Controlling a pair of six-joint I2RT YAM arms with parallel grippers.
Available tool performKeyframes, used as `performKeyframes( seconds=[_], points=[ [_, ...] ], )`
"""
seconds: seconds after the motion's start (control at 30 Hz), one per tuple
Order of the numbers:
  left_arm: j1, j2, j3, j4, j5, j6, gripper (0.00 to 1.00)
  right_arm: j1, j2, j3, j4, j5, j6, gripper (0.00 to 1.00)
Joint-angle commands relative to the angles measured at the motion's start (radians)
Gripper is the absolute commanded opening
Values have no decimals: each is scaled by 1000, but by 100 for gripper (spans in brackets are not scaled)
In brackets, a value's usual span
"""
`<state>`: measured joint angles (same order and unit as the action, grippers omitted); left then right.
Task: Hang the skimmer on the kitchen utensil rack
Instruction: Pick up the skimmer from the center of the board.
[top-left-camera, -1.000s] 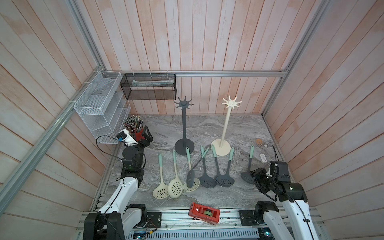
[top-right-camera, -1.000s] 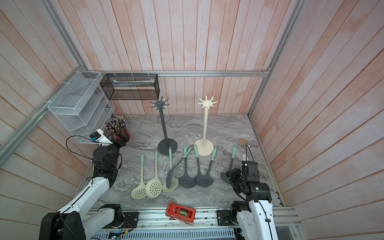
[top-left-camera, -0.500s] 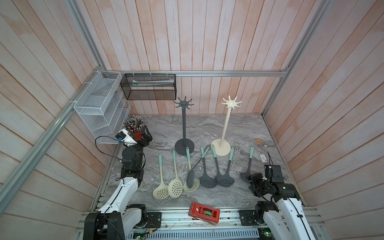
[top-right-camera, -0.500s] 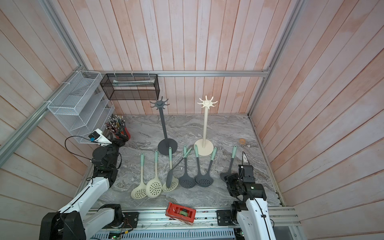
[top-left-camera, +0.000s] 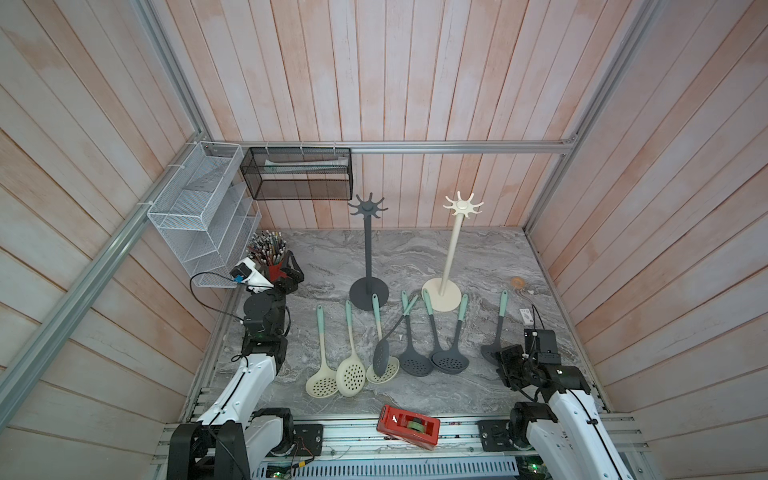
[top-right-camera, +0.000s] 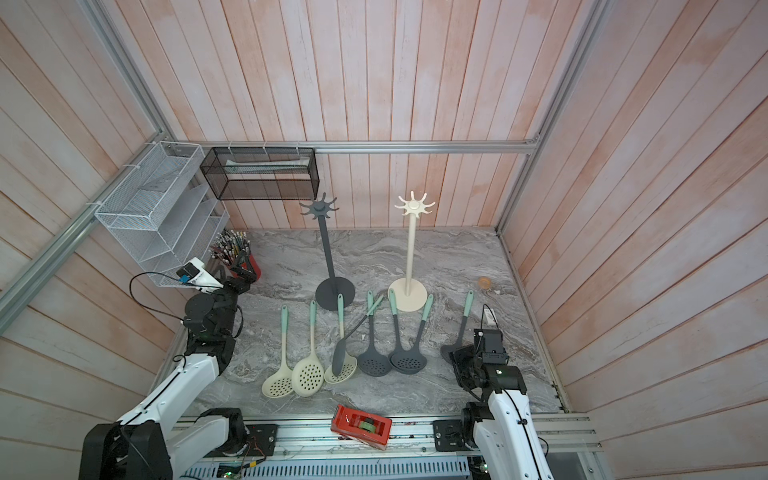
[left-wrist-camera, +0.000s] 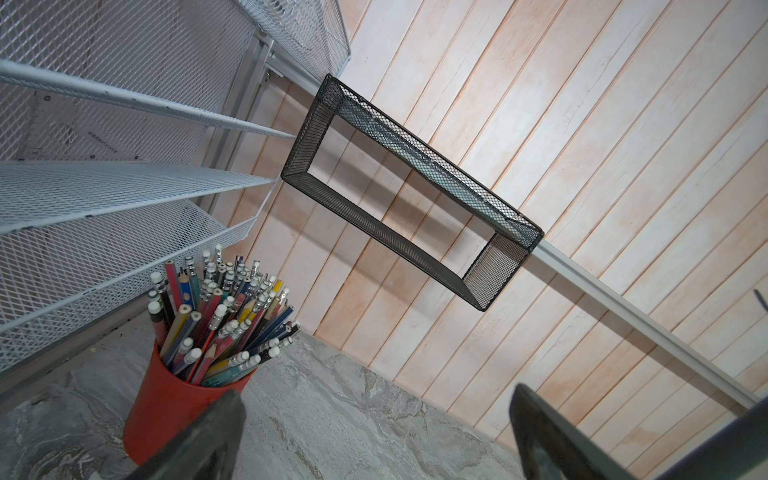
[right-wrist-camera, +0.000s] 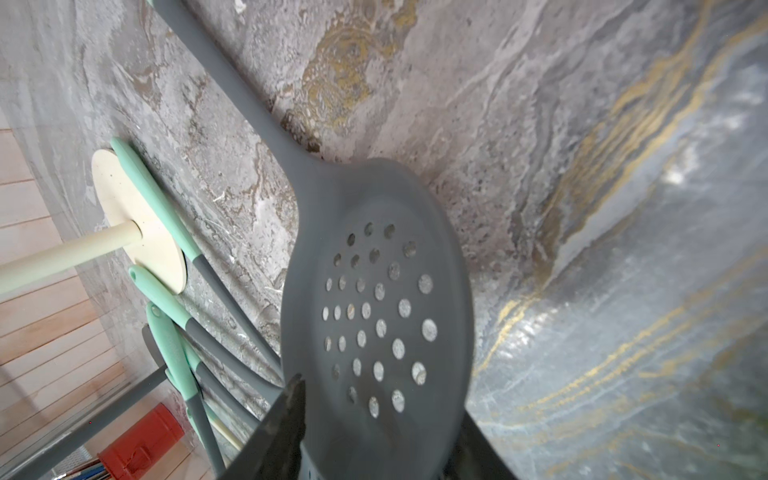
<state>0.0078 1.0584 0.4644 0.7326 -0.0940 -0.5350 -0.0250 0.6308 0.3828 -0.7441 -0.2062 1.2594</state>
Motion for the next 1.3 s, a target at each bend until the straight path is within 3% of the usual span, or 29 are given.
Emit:
performKeyframes(
  seconds=[0.0, 0.1, 0.27, 0.6, 0.8, 1.03, 1.27],
  points=[
    [8, -9, -18, 21, -8, 6, 100, -1, 12, -28, 67, 29, 12, 38],
    [8, -12, -20, 20, -6, 4, 100, -2, 8, -30, 74, 53, 10, 18],
    [8, -10, -18, 20, 3, -7, 100, -1, -27, 10, 56, 135, -8, 0],
    [8, 6, 10, 5, 60, -26, 95, -1, -103, 130, 115, 300, -158, 0],
    [8, 2, 20, 13, 68, -39, 100, -1, -132, 237, 289, 355, -331, 0],
    [8, 7, 56, 3, 117, -100, 100, -1, -145, 323, 527, 285, -519, 0],
    [4, 9, 116, 12, 202, -147, 100, 6, -135, 384, 685, 107, -642, 0]
  ],
)
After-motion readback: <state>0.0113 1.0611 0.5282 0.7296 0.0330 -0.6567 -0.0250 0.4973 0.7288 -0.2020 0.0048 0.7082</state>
